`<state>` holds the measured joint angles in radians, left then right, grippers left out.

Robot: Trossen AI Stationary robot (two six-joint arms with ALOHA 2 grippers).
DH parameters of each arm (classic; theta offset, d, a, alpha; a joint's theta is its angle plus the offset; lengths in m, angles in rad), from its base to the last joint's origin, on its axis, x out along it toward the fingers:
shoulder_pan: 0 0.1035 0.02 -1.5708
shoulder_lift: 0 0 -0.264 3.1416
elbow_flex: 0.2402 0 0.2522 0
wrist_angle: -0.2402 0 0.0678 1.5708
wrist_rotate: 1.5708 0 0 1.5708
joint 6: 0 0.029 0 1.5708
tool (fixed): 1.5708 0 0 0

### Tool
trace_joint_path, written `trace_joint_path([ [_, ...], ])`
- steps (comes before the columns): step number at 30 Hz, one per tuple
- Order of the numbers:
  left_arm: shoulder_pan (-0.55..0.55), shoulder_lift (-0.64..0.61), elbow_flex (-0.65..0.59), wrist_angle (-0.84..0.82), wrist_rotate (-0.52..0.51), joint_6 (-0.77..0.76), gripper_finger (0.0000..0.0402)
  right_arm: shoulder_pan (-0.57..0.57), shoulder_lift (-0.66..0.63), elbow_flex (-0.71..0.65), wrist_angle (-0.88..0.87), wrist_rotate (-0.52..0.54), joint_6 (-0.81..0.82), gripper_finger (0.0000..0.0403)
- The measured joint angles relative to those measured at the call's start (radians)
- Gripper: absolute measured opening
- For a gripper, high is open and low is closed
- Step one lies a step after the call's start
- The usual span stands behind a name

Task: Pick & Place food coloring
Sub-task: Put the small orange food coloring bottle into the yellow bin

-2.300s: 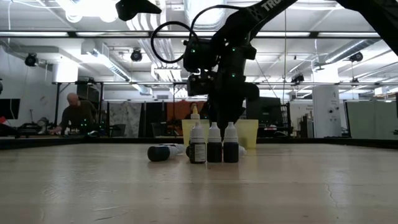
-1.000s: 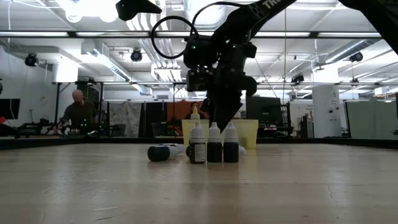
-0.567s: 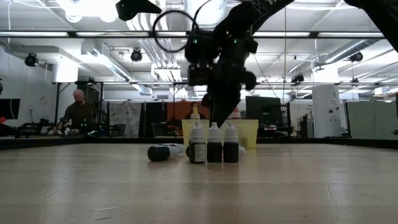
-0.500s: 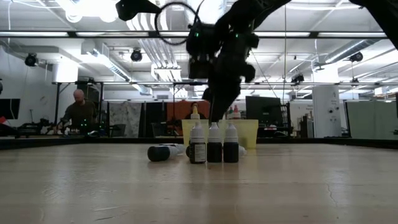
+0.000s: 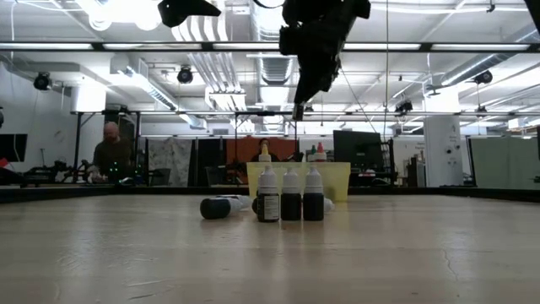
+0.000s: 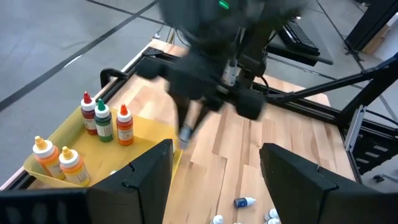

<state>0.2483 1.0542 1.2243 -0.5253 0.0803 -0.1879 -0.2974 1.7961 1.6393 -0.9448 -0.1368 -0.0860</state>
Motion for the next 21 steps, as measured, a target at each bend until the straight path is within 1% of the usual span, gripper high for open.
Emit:
trace_joint_path([
  [5,-0.001,0.0,0.0,0.002,0.0,-0.005,0.0213,-0.115,-0.002,0.018,-0.007,0.002,0.006,0.005],
  [9,0.0,0.0,0.0,0.002,0.0,-0.017,0.0213,-0.179,0.003,-0.01,-0.022,0.005,-0.007,0.005],
  [14,0.0,0.0,0.0,0.002,0.0,-0.022,0.0213,-0.195,0.006,-0.082,-0.008,0.009,-0.017,0.005],
  [21,0.0,0.0,0.0,0.002,-0.003,-0.024,0.0213,-0.195,0.006,-0.184,0.108,0.018,0.01,0.005],
])
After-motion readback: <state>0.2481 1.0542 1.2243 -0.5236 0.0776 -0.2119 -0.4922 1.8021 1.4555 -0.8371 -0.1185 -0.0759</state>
